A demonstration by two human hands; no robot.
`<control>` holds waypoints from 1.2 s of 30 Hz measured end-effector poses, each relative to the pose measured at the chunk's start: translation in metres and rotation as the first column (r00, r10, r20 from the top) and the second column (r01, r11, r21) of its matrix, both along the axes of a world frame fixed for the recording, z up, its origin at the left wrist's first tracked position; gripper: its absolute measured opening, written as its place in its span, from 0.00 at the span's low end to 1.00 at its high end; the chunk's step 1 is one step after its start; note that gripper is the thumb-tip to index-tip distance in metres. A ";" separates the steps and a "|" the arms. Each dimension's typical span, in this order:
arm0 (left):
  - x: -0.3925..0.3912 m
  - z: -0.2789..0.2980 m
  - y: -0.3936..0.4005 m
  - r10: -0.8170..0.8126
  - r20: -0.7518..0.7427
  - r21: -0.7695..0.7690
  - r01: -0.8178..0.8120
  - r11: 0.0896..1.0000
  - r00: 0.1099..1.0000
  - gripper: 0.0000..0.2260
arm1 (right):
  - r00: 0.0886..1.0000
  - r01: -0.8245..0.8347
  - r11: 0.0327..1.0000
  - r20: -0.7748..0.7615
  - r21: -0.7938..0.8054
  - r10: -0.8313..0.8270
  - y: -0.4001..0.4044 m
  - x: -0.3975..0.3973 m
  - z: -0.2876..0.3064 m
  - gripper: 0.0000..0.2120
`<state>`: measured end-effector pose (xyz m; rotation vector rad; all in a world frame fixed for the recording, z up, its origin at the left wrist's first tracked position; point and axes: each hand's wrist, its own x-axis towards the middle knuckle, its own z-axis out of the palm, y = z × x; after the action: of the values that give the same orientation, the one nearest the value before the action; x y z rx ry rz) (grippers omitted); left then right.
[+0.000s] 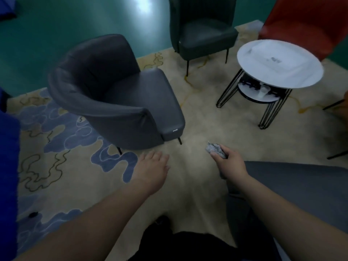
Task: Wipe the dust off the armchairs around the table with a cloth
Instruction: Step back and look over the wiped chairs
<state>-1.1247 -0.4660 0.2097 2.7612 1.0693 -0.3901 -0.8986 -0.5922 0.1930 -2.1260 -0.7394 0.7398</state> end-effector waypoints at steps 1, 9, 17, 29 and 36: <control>0.008 0.001 0.016 -0.038 -0.014 0.002 0.038 0.999 0.999 0.22 | 1.000 0.013 1.000 0.006 0.000 -0.013 0.009 0.005 0.001 0.17; 0.127 -0.006 0.114 -0.279 -0.026 0.033 0.279 0.960 0.960 0.23 | 0.958 0.285 0.959 -0.031 0.001 -0.285 0.050 0.082 0.002 0.15; 0.272 -0.013 0.173 -0.360 -0.017 -0.004 0.360 0.933 0.933 0.22 | 0.912 0.400 0.917 -0.105 0.011 -0.397 0.102 0.204 0.010 0.03; 0.440 -0.012 0.289 -0.476 -0.021 0.035 0.477 0.878 0.879 0.24 | 0.905 0.417 0.908 -0.078 -0.044 -0.419 0.202 0.357 0.018 0.20; 0.555 -0.012 0.346 -0.595 -0.030 0.020 0.596 0.803 0.803 0.24 | 0.811 0.584 0.811 -0.046 0.013 -0.583 0.236 0.430 0.017 0.12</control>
<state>-0.5693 -0.1199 0.1979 3.0698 0.1628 -0.4754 -0.4686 -0.3558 0.2104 -2.1355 -0.0400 0.4238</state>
